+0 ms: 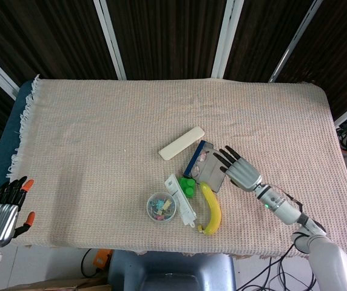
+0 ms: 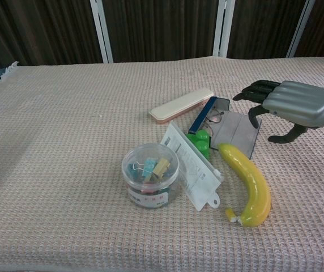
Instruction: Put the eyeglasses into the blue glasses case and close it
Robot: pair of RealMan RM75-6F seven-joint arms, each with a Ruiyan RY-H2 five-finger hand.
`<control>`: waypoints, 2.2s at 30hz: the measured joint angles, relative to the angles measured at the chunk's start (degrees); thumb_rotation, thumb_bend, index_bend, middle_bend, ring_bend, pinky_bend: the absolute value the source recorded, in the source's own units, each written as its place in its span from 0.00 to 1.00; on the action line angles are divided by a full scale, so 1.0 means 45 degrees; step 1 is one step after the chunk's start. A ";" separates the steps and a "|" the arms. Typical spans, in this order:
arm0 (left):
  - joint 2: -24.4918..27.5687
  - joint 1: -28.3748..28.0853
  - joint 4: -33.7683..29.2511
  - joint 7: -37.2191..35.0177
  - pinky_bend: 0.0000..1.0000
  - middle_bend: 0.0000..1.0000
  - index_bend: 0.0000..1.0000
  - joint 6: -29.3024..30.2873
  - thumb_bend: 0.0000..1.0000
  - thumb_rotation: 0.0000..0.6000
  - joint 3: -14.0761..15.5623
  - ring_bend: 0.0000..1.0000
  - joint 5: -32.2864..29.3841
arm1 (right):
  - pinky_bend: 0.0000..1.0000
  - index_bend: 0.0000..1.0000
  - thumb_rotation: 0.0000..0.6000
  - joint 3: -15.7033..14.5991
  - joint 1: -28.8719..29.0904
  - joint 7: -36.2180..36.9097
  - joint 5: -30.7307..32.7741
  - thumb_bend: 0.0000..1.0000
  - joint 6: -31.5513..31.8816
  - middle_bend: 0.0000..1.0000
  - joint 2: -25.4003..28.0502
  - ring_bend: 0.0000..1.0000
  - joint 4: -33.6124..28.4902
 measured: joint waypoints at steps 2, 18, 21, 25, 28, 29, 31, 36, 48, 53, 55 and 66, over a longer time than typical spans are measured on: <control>-0.0002 -0.0004 0.0003 -0.0003 0.04 0.00 0.00 -0.0005 0.40 1.00 -0.0004 0.00 -0.0007 | 0.08 0.60 1.00 -0.0010 0.0018 0.0080 -0.0030 0.40 -0.0063 0.18 -0.0091 0.00 0.0092; -0.0013 -0.0071 -0.0004 0.0046 0.04 0.00 0.00 -0.0122 0.40 1.00 0.0025 0.00 -0.0019 | 0.08 0.60 1.00 0.0218 0.0121 0.0298 0.0106 0.40 -0.0493 0.18 -0.1669 0.00 0.1996; -0.0007 -0.0063 0.0000 0.0025 0.04 0.00 0.00 -0.0099 0.40 1.00 0.0023 0.00 -0.0020 | 0.08 0.60 1.00 0.0270 0.0120 0.0298 0.0148 0.40 -0.0455 0.18 -0.1799 0.00 0.2138; -0.0009 -0.0060 0.0013 0.0046 0.04 0.00 0.00 -0.0102 0.40 1.00 -0.0001 0.00 -0.0086 | 0.08 0.61 1.00 0.0316 0.0135 0.0202 0.0193 0.40 -0.0506 0.18 -0.1954 0.00 0.2293; -0.0056 -0.0037 0.0025 0.0199 0.04 0.00 0.00 -0.0048 0.40 1.00 -0.0063 0.00 -0.0209 | 0.08 0.61 1.00 0.0358 0.0170 0.0076 0.0238 0.40 -0.0617 0.18 -0.2085 0.00 0.2375; -0.0074 -0.0026 0.0023 0.0251 0.04 0.00 0.00 -0.0023 0.40 1.00 -0.0086 0.00 -0.0254 | 0.08 0.61 1.00 0.0369 0.0192 0.0057 0.0249 0.40 -0.0661 0.18 -0.2130 0.00 0.2391; -0.0096 -0.0006 -0.0004 0.0296 0.04 0.00 0.00 0.0010 0.40 1.00 -0.0115 0.00 -0.0303 | 0.08 0.62 1.00 0.0374 0.0225 0.0053 0.0254 0.40 -0.0693 0.18 -0.2184 0.00 0.2409; -0.0098 -0.0016 0.0009 0.0286 0.04 0.00 0.00 -0.0007 0.40 1.00 -0.0113 0.00 -0.0297 | 0.08 0.62 1.00 0.0391 0.0290 -0.0052 0.0254 0.41 -0.0615 0.18 -0.2263 0.00 0.2496; -0.0101 0.0005 -0.0017 0.0332 0.05 0.00 0.00 0.0016 0.40 1.00 -0.0153 0.00 -0.0394 | 0.08 0.63 1.00 0.1151 0.1039 -0.0622 0.0866 0.41 -0.0676 0.18 -0.2533 0.00 0.2490; -0.0086 0.0014 -0.0005 0.0280 0.05 0.00 0.00 0.0018 0.40 1.00 -0.0157 0.00 -0.0414 | 0.08 0.64 1.00 0.1425 0.1452 -0.0857 0.1070 0.42 -0.0795 0.18 -0.2669 0.00 0.2364; -0.0085 0.0009 0.0006 0.0278 0.05 0.00 0.00 -0.0006 0.40 1.00 -0.0168 0.00 -0.0455 | 0.08 0.64 1.00 0.1458 0.1570 -0.0955 0.1098 0.41 -0.0919 0.18 -0.2718 0.00 0.2347; -0.0065 0.0030 0.0028 0.0246 0.05 0.00 0.00 -0.0012 0.41 1.00 -0.0221 0.00 -0.0596 | 0.08 0.66 1.00 0.1815 0.2291 -0.1476 0.1447 0.43 -0.1845 0.18 -0.3379 0.00 0.2603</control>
